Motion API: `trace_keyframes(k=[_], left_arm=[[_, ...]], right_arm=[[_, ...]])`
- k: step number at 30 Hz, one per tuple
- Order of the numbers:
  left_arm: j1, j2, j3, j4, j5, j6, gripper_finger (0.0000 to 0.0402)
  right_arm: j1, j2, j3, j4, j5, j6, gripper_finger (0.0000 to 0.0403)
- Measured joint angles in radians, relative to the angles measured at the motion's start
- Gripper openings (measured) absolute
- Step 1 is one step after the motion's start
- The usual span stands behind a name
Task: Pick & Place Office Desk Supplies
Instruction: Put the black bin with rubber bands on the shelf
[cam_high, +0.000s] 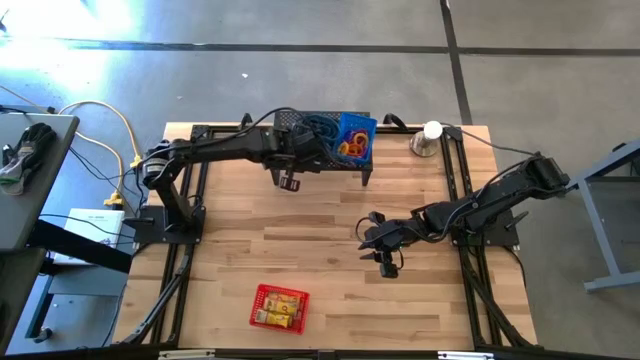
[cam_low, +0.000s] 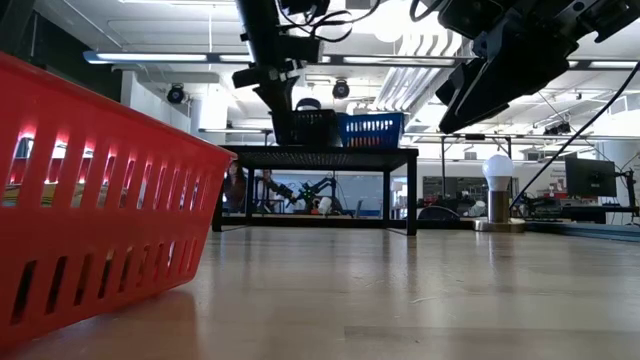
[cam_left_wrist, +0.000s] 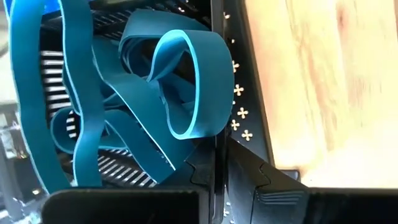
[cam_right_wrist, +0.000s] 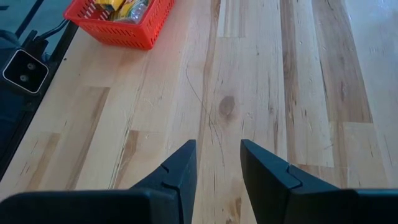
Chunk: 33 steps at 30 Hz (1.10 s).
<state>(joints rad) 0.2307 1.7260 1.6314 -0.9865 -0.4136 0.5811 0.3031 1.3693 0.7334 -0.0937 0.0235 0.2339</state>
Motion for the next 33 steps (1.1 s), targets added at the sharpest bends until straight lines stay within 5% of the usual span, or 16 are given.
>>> trace_keyframes(k=[22,33], left_arm=[[0.011,0.0,0.001,0.002,0.105,-0.141,0.0022],[0.011,0.0,0.001,0.008,0.111,-0.125,0.0086]], right_arm=[[0.0,0.0,0.0,0.0,0.0,-0.003,0.0111],[0.0,0.0,0.0,0.0,0.0,-0.003,0.0111]])
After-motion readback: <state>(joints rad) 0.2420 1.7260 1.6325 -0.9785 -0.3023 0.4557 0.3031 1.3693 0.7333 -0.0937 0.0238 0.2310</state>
